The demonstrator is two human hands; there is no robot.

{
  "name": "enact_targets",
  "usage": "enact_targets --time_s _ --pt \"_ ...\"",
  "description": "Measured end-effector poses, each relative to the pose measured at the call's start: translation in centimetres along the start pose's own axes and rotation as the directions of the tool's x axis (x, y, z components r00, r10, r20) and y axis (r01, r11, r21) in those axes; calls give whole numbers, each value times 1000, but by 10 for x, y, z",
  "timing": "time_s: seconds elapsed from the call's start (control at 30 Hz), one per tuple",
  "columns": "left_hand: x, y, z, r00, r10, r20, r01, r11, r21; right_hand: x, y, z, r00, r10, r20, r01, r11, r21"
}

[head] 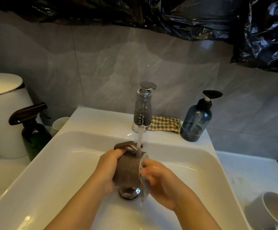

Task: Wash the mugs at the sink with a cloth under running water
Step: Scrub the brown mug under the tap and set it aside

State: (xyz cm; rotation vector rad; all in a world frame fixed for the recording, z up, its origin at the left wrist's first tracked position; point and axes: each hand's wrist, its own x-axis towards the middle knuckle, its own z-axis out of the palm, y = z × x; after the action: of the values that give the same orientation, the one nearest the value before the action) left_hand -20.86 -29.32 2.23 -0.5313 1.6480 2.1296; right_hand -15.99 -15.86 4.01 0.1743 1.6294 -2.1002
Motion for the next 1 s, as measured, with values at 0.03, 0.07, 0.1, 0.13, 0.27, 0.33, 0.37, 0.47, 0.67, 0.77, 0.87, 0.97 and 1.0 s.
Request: enact_targets --time_s 0.03,0.07,0.1,0.13,0.27,0.33,0.37,0.47,0.67,0.77,0.87,0.97,1.0 --pt "-1 0 1 1000 27 8 -27 999 21 1 0 -1 999 2 41 -3 1000 13" --pt "-2 -1 2 998 55 20 -56 998 40 0 0 0 997 6 72 -2 999 -47" --pt "-3 -2 4 997 76 27 -77 995 56 1 3 3 997 -1 79 15 985 -173" --pt "-3 -3 5 997 77 32 -79 996 51 0 3 8 998 -29 60 47 944 -325" --pt "-4 0 5 997 -33 66 36 999 -33 3 10 10 934 -353 -59 168 577 -800" --pt "-2 1 1 996 -18 86 22 999 -50 3 13 6 880 -464 99 258 293 -921" --pt "-2 1 0 996 -3 92 7 999 -50 3 14 6 892 -433 129 270 283 -920" --pt "-1 -4 -1 996 12 92 -9 999 -42 5 13 14 964 -255 69 221 637 -739" --pt "-4 -6 4 971 238 -9 -235 965 114 10 6 11 996 -80 50 60 947 316" --pt "-5 -4 3 973 232 -8 -230 967 105 6 8 12 992 -112 56 113 993 -23" --pt "-7 -2 1 999 31 32 -32 999 25 1 16 13 984 -150 98 178 760 -625" --pt "-7 -2 0 996 -52 73 52 999 2 8 27 6 964 -257 70 194 497 -846" --pt "-7 -2 0 997 -40 67 39 999 9 9 28 6 965 -255 66 190 497 -847"
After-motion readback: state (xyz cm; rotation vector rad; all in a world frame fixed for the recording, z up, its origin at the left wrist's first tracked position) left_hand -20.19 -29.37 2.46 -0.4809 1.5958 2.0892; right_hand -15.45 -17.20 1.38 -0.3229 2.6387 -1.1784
